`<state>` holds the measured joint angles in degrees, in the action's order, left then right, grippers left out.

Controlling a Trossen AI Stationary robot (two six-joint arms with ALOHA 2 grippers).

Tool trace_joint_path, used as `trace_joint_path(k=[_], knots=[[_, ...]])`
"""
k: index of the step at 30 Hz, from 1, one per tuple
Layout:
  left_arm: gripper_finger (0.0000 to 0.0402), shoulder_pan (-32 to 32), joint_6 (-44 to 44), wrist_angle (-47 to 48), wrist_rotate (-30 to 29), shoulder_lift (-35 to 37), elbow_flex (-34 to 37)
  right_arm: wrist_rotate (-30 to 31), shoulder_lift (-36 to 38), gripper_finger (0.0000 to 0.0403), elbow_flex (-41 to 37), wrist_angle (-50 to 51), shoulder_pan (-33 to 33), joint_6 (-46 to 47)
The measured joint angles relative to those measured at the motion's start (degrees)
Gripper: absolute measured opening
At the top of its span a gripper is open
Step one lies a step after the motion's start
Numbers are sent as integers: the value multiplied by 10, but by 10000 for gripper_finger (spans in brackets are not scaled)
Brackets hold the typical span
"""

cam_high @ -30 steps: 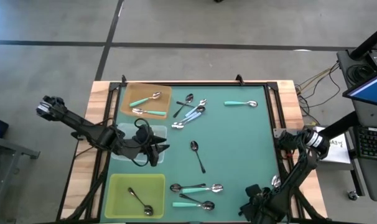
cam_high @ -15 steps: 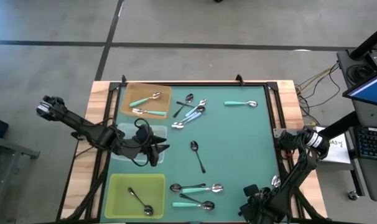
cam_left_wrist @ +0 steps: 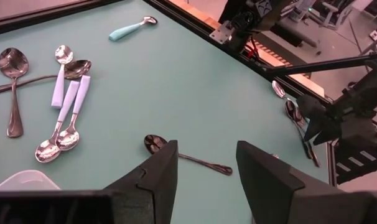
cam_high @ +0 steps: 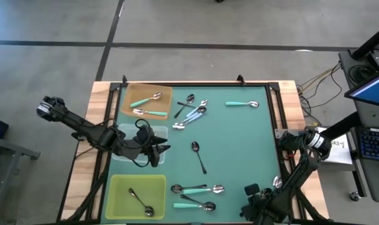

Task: Sort silverware by color (type)
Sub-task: Put the black spoon into the yellow bin

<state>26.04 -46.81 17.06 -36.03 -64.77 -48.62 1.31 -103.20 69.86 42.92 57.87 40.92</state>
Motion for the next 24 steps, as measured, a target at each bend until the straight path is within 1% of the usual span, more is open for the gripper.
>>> trace_joint_path(k=[7, 15, 19, 24], knots=[[146, 0, 0, 0, 0, 0, 0, -2, 0, 116, -14, -3, 1, 4], [146, 0, -2, 0, 0, 0, 0, -23, 3, 113, -41, -12, 0, 44], [146, 0, -2, -1, 0, 0, 0, -26, 3, 93, -42, -8, 0, 60], [146, 0, -2, -1, 0, 0, 0, -30, 2, 48, -43, -4, -2, 60]])
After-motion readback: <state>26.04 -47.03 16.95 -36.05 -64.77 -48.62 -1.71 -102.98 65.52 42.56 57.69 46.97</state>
